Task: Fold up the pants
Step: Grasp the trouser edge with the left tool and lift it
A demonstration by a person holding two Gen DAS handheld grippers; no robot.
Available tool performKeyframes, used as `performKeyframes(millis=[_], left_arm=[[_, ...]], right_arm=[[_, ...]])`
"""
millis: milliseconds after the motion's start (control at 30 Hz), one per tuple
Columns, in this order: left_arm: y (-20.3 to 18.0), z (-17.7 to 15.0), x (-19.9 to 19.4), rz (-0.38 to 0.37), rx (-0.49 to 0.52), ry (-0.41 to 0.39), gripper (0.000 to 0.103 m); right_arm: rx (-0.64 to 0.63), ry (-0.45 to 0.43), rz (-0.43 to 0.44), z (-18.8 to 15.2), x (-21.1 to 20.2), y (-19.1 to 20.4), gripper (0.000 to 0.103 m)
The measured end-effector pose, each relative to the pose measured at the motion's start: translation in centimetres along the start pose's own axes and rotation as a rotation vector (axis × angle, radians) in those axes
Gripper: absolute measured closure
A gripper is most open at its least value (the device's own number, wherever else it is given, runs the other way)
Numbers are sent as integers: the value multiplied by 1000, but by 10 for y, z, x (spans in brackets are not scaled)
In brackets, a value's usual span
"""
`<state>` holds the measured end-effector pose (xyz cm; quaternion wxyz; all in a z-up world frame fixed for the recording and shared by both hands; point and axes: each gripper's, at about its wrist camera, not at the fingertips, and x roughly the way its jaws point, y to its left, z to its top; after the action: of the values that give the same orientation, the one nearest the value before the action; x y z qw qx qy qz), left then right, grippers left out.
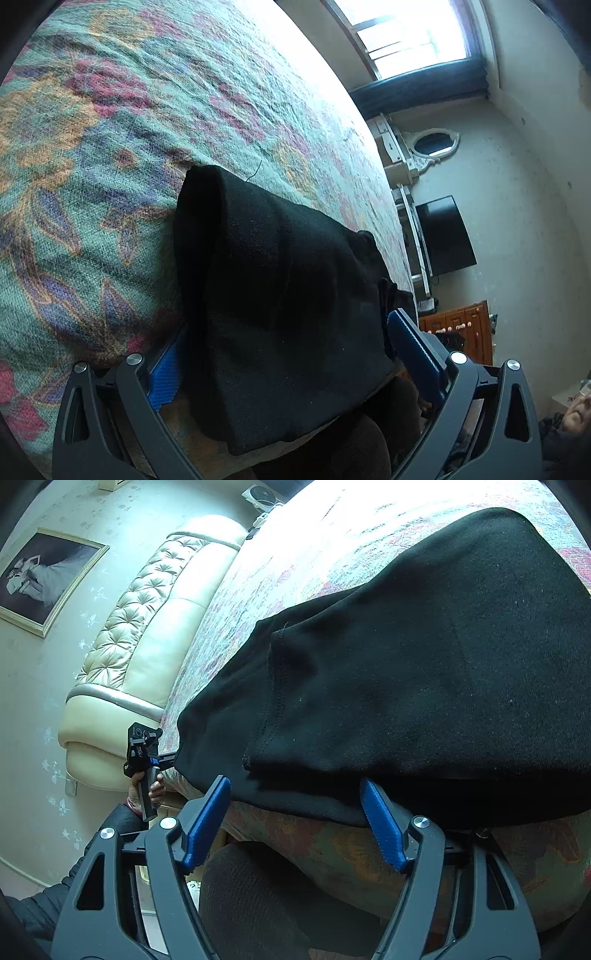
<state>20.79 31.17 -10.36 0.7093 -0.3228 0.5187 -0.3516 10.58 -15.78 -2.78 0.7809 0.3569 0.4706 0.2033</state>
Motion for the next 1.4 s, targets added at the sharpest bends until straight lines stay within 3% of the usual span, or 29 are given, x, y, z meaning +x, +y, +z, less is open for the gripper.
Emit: performKeyframes(millis=[67, 233, 367, 400, 433, 467, 533, 600, 733, 900, 1133, 1400], left_arm=[[1, 7, 2, 8, 13, 59, 5], [-7, 15, 17, 47, 37, 119, 5], [-11, 15, 22, 68, 54, 104, 6], [-11, 15, 21, 90, 61, 95, 16], [-11, 14, 20, 140, 70, 85, 50], [-6, 15, 19, 193, 60, 81, 76], [5, 10, 20, 141, -1, 85, 84], [3, 9, 21, 134, 6, 63, 89], [-13, 10, 16, 81, 15, 10, 90], [-65, 13, 4, 18, 67, -40, 90], [-152, 18, 19, 51, 77, -49, 90], [-247, 12, 82, 99, 110, -12, 90]], right_arm=[[3, -4, 4, 0, 0, 2, 31], [9, 18, 33, -1, 11, 8, 31], [-2, 38, 37, -3, 19, 13, 31], [-2, 39, 37, -3, 20, 13, 31], [-1, 39, 37, -3, 20, 14, 31], [-1, 38, 36, -4, 21, 14, 31], [1, 38, 36, -5, 21, 14, 31], [2, 36, 35, -6, 20, 14, 31], [-2, 31, 30, -5, 19, 15, 31], [1, 16, 44, -5, 14, 15, 31], [-8, -10, 76, -6, -2, 14, 31], [8, -57, 110, -8, -27, 8, 31]])
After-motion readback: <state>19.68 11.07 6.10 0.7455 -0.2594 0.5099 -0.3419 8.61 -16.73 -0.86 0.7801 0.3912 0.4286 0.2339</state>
